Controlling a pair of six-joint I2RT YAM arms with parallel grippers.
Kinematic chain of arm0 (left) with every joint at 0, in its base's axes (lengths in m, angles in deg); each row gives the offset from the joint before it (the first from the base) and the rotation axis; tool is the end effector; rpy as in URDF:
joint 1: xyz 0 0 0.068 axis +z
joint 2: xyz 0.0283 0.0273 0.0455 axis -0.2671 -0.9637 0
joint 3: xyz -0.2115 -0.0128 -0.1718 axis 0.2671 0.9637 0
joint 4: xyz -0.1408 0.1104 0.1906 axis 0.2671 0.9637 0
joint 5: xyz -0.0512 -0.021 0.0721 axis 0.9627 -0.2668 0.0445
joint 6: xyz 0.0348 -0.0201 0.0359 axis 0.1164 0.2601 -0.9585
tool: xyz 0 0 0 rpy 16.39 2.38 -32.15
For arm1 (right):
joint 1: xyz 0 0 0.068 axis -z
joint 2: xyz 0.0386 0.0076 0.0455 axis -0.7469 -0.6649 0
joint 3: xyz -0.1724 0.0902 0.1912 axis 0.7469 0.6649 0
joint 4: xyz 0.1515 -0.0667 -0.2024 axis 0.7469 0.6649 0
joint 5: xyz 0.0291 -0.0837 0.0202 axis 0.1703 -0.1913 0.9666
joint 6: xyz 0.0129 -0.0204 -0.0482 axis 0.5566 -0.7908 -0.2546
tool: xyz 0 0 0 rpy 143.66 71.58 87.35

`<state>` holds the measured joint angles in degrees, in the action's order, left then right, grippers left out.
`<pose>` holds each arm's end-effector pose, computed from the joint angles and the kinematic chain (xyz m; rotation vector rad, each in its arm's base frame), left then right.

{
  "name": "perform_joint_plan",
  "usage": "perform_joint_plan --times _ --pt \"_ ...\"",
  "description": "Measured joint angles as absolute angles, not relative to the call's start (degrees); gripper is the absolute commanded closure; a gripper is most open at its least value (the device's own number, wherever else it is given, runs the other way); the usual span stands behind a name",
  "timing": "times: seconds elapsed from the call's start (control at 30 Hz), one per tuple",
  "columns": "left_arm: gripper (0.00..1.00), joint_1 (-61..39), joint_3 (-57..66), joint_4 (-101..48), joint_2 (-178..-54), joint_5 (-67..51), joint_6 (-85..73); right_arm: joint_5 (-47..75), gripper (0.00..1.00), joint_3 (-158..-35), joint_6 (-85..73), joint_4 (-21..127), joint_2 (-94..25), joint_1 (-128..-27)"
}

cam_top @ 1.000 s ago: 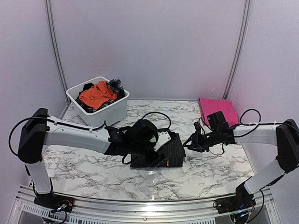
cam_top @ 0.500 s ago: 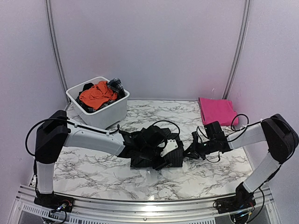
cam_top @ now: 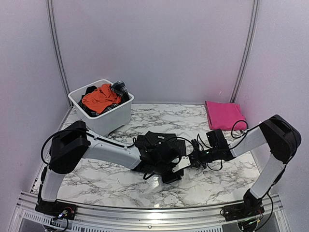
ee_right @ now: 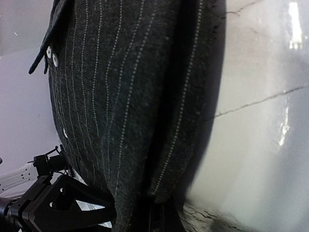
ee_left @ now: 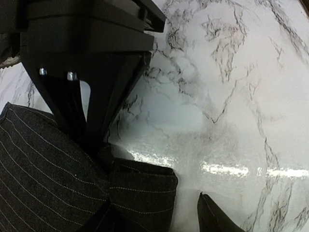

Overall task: Fold and stack the mixed laundry pile
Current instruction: Pick up the square-folded shirt from the center of the board.

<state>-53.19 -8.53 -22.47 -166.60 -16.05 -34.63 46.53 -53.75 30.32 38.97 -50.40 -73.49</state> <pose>0.1740 -0.4469 0.1372 1.6155 1.7300 -0.4518 0.2417 0.1389 0.1044 0.0697 2.6632 1.3331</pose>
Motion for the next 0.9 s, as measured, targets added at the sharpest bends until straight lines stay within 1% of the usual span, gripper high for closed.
perform_joint_plan --times 0.07,0.23,0.3,0.33,0.43,0.5,0.53,0.6,0.73,0.77,0.9 --pt "0.52 -53.1 -8.9 -22.5 -166.9 -16.2 -34.6 47.0 1.00 -54.0 30.3 38.8 -50.5 -74.3" --pt "0.55 -53.2 -9.4 -22.4 -167.3 -17.3 -34.5 46.9 1.00 -54.6 30.3 40.2 -50.5 -77.2" --pt "0.63 -53.2 -9.8 -21.8 -167.5 -17.9 -34.5 46.7 1.00 -54.6 30.3 40.2 -50.5 -77.5" --pt "0.68 -53.2 -10.0 -21.7 -167.6 -18.4 -34.6 46.8 0.97 -54.5 30.3 40.1 -50.5 -77.5" --pt "0.82 -53.2 -10.5 -21.5 -167.9 -19.3 -34.5 46.6 0.73 -53.7 30.3 40.0 -50.0 -77.2" --pt "0.90 -53.1 -10.5 -21.5 -167.9 -19.6 -33.9 46.8 0.54 -52.6 30.3 41.2 -47.6 -76.4" --pt "0.92 -53.0 -10.5 -21.7 -167.9 -19.6 -33.9 46.5 0.45 -52.1 30.5 42.3 -46.0 -75.9" --pt "0.94 -52.8 -10.2 -22.2 -167.6 -19.3 -32.9 45.3 0.29 -51.1 30.3 45.6 -41.0 -74.7" --pt "0.94 -52.1 -9.5 -24.6 -166.0 -18.0 -30.3 42.3 0.06 -48.9 31.9 48.3 -30.7 -71.9" --pt "0.94 -51.9 -9.5 -25.0 -165.7 -17.6 -29.5 42.1 0.02 -48.0 33.2 47.5 -28.9 -71.7" --pt "0.94 -51.3 -9.5 -26.8 -165.3 -16.3 -27.1 42.3 0.01 -42.7 40.0 40.9 -26.9 -71.7"
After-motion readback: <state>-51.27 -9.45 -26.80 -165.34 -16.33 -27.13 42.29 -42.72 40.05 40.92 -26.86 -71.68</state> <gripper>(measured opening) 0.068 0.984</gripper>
